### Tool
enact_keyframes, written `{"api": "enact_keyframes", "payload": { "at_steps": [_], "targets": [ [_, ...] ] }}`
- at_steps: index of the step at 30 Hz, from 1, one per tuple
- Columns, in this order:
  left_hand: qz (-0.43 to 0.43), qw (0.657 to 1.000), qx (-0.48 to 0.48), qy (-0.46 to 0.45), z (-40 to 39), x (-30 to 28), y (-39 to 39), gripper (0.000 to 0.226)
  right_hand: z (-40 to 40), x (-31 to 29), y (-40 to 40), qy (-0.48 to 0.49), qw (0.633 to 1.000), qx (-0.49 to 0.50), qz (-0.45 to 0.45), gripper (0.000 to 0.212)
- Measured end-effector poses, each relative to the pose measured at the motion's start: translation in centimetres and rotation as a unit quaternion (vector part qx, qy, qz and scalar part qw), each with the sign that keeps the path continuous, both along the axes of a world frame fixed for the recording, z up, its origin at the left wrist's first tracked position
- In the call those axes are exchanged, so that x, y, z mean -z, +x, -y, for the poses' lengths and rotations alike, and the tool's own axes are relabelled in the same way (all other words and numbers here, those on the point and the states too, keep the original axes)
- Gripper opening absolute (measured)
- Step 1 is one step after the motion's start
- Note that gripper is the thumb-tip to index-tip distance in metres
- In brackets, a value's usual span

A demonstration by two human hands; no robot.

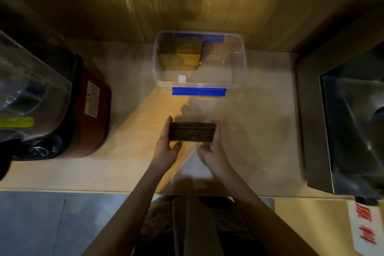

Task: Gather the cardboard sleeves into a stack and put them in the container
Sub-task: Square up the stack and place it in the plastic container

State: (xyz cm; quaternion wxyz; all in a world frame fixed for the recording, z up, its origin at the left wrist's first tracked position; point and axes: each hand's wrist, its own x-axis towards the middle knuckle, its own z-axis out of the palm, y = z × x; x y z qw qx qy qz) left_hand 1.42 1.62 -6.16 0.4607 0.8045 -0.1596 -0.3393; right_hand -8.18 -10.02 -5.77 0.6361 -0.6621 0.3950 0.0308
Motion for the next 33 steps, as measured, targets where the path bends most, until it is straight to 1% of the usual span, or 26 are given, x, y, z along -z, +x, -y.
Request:
{"api": "enact_keyframes", "payload": {
  "at_steps": [2, 4, 5, 11, 16, 17, 19, 21, 22, 25, 28, 33],
  "targets": [
    [-0.011, 1.0, -0.017, -0.007, 0.2, -0.1, -0.1, 0.075, 0.1, 0.1, 0.0, -0.019, 1.0, 0.006, -0.003, 0.079],
    [0.001, 1.0, -0.024, -0.009, 0.3, -0.3, -0.3, 0.073, 0.4, 0.0, -0.2, -0.054, 0.998, 0.016, 0.0, 0.068],
    [0.015, 1.0, -0.022, -0.007, 0.3, -0.4, -0.4, 0.072, 0.6, 0.1, -0.4, -0.07, 0.997, 0.017, 0.003, 0.066],
    [0.076, 0.997, 0.005, 0.031, 0.0, -0.2, -0.7, 0.07, 0.6, 1.0, -1.1, -0.095, 0.994, -0.043, -0.025, 0.074],
    [0.122, 0.991, 0.033, 0.052, -0.8, 0.0, -0.3, 0.066, 1.1, 0.6, -1.5, -0.135, 0.989, -0.063, -0.006, 0.06],
    [0.132, 0.989, 0.042, 0.056, -0.9, 0.0, -0.1, 0.066, 1.3, 0.5, -1.5, -0.14, 0.988, -0.063, -0.004, 0.06],
    [0.148, 0.984, 0.066, 0.074, -1.1, -0.1, 0.4, 0.069, 1.7, 0.4, -1.6, -0.146, 0.986, -0.078, 0.003, 0.071],
    [0.158, 0.978, 0.097, 0.091, -1.1, -0.3, 0.8, 0.073, 2.3, 0.3, -1.7, -0.171, 0.979, -0.113, 0.012, 0.081],
    [0.167, 0.975, 0.112, 0.093, -1.2, -0.3, 1.0, 0.074, 2.6, 0.2, -1.7, -0.194, 0.971, -0.139, 0.013, 0.081],
    [0.205, 0.963, 0.152, 0.08, -1.5, -0.5, 1.5, 0.066, 3.5, -0.1, -1.6, -0.254, 0.944, -0.211, 0.011, 0.07],
    [0.24, 0.951, 0.179, 0.084, -1.6, -0.5, 2.1, 0.054, 4.1, -0.5, -1.4, -0.267, 0.931, -0.247, -0.014, 0.06],
    [0.244, 0.939, 0.216, 0.113, -0.9, -1.2, 3.2, 0.043, 5.2, -1.1, -0.6, -0.298, 0.909, -0.288, -0.04, 0.052]
  ]
}}
